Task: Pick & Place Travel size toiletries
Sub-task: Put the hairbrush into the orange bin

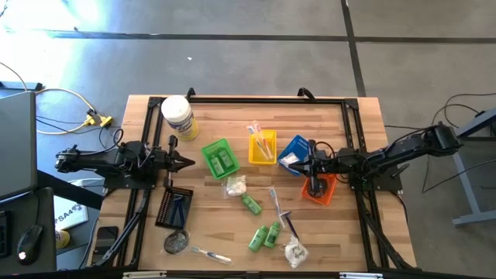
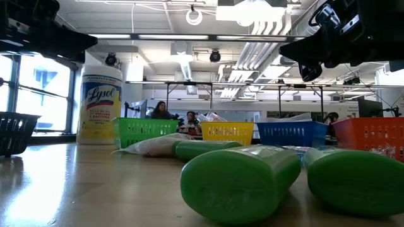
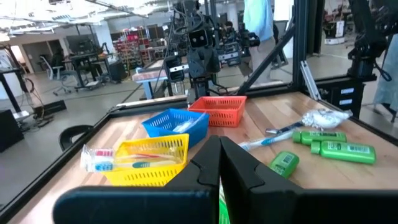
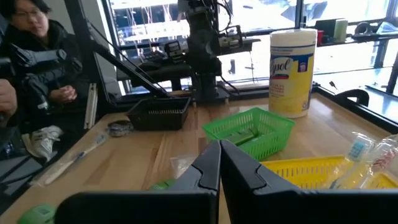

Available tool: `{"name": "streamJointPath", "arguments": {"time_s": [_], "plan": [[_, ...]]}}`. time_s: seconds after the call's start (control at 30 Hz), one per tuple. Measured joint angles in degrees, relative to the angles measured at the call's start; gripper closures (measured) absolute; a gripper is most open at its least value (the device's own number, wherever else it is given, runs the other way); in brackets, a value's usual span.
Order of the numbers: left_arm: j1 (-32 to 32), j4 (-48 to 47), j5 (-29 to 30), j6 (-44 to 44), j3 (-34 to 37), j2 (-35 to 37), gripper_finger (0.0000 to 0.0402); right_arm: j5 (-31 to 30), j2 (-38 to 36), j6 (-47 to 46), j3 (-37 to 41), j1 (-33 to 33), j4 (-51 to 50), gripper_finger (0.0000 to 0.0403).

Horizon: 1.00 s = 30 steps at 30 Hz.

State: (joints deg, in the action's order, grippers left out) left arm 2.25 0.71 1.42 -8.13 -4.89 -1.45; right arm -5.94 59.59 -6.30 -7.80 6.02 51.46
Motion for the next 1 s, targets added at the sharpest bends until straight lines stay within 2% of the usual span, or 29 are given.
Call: {"name": "streamJointPath", "arguments": {"time_s": [0.33, 0.63, 0.8, 1.0], "plan": [[0.0, -0.02, 0.65, -0.49, 0.0, 0.0, 0.0401, 1.1, 4.6, -1.43, -4.06, 0.0, -0.59, 0.0401], [0.01, 0.0, 0.68, -0.41, 0.0, 0.0, 0.0401, 1.68, 4.75, -1.55, -5.04, 0.8, -2.41, 0.0401], [0.01, 0.0, 0.34, 3.73, 0.0, -0.04, 0.0401, 1.63, 4.75, -1.1, -5.04, 1.11, -2.65, 0.0401], [2.02, 0.04, -3.79, 5.87, -2.89, -1.73, 0.0401, 0.35, 4.75, -0.97, -5.04, 1.11, -3.81, 0.0401]]}}
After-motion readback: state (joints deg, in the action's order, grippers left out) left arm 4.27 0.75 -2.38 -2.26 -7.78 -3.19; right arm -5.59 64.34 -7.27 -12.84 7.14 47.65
